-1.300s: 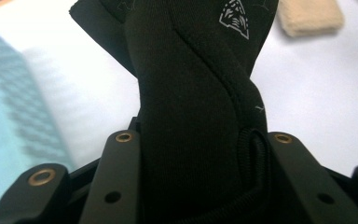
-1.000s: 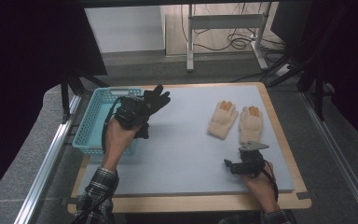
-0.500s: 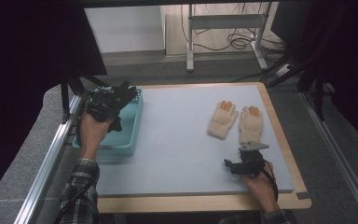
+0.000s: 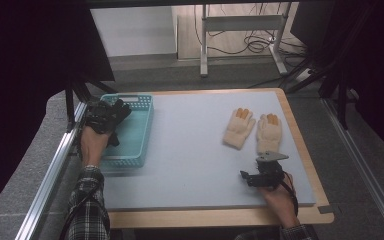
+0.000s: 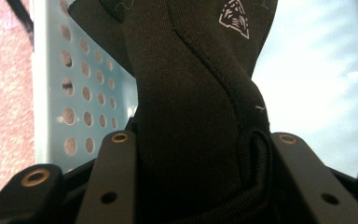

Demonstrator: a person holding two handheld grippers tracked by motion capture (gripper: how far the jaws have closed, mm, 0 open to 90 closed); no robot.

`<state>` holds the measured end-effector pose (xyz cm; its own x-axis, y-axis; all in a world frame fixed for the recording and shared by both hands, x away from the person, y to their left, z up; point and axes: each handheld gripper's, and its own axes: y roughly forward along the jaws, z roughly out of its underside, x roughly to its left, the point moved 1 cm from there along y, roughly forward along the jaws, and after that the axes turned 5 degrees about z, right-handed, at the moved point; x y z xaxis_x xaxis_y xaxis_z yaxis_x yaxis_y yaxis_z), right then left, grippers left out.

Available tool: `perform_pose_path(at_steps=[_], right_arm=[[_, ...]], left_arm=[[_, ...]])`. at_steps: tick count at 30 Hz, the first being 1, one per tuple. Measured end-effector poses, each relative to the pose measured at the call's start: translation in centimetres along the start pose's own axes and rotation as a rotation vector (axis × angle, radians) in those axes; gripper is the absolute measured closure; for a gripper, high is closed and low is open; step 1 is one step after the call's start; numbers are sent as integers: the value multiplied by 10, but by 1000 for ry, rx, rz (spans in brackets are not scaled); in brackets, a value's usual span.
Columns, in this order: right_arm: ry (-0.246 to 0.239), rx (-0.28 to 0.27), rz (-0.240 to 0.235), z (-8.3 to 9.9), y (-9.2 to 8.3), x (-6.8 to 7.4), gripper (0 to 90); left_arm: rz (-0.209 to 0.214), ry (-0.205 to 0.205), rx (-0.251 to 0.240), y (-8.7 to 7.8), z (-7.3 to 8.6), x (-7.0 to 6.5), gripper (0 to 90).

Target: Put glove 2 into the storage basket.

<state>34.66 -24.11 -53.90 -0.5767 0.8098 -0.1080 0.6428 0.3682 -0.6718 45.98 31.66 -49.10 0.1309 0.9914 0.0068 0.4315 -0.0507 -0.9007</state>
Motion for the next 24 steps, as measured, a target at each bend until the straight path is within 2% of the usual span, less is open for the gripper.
perform_pose_path(at_steps=[3,7,10,14,16,18,24], right_arm=[[0,0,0,0,0,0,190],[-3,0,-1,0,0,0,189],[-3,0,0,0,0,0,190],[-4,0,0,0,0,0,190],[-4,0,0,0,0,0,190],[-4,0,0,0,0,0,190],[-3,0,0,0,0,0,190]], left_arm=[[-4,-3,25,9,-2,2,600],[-24,17,61,19,-4,0,574],[-45,32,88,22,-4,-1,439],[-50,46,129,23,-4,-2,192],[-24,36,127,19,-3,0,140],[3,16,104,11,-3,3,104],[99,-15,9,-11,0,10,62]])
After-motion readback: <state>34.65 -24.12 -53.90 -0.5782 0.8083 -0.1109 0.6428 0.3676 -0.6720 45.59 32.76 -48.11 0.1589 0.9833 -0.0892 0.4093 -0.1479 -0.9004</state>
